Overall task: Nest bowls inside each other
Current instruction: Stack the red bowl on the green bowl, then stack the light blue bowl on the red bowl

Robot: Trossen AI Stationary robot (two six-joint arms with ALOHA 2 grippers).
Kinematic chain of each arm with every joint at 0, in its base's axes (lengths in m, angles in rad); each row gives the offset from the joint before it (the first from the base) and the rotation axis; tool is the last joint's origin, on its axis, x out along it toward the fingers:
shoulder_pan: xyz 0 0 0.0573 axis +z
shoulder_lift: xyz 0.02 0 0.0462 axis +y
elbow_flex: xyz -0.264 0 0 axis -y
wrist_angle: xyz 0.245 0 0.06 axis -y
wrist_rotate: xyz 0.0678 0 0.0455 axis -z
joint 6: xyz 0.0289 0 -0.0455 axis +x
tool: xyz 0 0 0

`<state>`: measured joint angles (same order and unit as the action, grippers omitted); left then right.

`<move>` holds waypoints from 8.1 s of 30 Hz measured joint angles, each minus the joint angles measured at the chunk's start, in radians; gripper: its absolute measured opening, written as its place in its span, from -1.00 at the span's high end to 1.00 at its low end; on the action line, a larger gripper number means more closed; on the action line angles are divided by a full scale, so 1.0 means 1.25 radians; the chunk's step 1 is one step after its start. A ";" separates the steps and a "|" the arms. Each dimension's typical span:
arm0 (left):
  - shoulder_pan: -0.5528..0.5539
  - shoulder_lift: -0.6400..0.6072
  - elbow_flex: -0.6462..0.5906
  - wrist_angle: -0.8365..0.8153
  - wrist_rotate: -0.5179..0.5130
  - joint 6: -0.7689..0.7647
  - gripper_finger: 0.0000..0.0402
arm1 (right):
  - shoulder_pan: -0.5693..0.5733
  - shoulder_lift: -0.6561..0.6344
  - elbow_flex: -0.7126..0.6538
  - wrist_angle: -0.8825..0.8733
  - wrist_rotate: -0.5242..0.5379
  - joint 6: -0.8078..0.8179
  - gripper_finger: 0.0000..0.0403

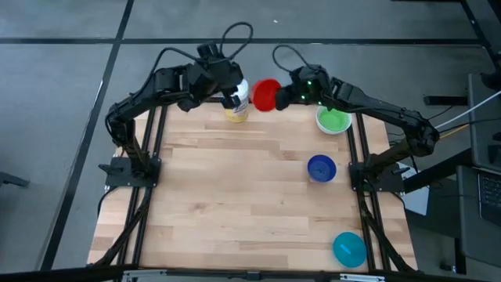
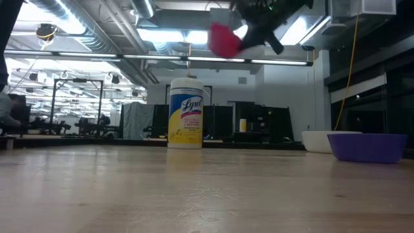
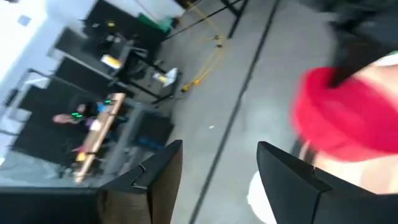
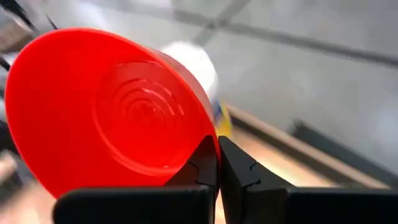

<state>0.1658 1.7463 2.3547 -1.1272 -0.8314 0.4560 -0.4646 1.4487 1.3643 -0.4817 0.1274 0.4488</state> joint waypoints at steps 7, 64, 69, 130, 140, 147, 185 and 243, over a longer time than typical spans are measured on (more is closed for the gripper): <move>0.001 -0.033 0.000 -0.004 -0.017 -0.065 0.02 | -0.096 0.000 0.000 -0.280 -0.042 -0.036 0.99; 0.050 -0.070 -0.013 0.003 0.134 -0.017 0.18 | -0.289 0.002 -0.031 -0.653 0.107 0.505 1.00; 0.206 -0.066 -0.027 0.105 0.289 0.050 0.18 | -0.226 0.002 -0.141 -0.561 0.065 0.689 1.00; 0.671 0.110 -0.034 0.367 0.792 -0.055 0.29 | -0.192 -0.165 -0.474 -0.323 0.276 1.338 0.32; 0.671 0.110 -0.033 0.367 0.798 -0.062 0.29 | -0.167 -0.242 -0.474 -0.268 0.284 1.280 -0.26; 0.667 0.110 -0.034 0.379 0.902 -0.120 0.29 | -0.020 -0.298 -0.474 0.051 0.239 0.993 -0.38; -0.491 -0.004 -0.031 -0.027 0.049 -0.759 0.28 | 0.752 -0.064 -0.107 -0.178 -0.229 0.173 0.00; -0.514 0.179 -0.034 -0.355 0.105 -0.967 0.28 | 1.129 -0.027 -0.483 -0.207 -0.327 0.637 0.00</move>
<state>-0.4771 1.9701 2.3121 -1.5711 -0.6997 -0.7532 0.9470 1.4143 0.7607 -0.7406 -0.2817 1.2454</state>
